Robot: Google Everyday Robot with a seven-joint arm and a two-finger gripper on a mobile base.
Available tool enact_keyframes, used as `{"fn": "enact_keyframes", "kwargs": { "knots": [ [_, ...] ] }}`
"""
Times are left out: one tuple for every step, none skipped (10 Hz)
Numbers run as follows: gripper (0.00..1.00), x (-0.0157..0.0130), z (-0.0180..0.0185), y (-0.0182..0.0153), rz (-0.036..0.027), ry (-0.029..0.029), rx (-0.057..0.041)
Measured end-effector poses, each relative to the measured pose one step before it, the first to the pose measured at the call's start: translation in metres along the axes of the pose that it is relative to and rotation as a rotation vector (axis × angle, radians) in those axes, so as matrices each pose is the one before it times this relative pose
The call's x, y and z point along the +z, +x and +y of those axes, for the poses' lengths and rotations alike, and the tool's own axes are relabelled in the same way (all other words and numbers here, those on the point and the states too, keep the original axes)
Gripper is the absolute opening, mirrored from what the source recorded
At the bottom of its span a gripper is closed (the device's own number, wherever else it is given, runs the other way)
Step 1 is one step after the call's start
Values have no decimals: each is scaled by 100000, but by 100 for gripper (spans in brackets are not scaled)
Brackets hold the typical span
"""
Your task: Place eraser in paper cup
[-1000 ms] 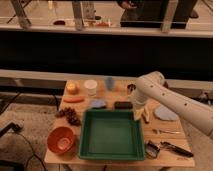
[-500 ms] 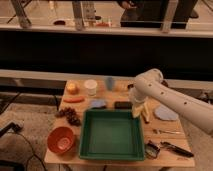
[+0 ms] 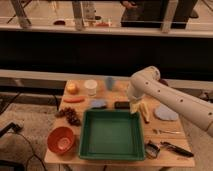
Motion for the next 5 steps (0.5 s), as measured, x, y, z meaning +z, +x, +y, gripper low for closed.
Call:
{"fn": "enact_keyframes", "kwargs": {
  "knots": [
    [80, 115, -476, -15, -428, 632, -603],
    [80, 232, -591, -40, -595, 617, -742],
    [80, 284, -405, -93, -497, 240, -619],
    [80, 168, -317, -130, -399, 293, -579],
    [80, 352, -446, -189, -736, 638, -1159]
  ]
}}
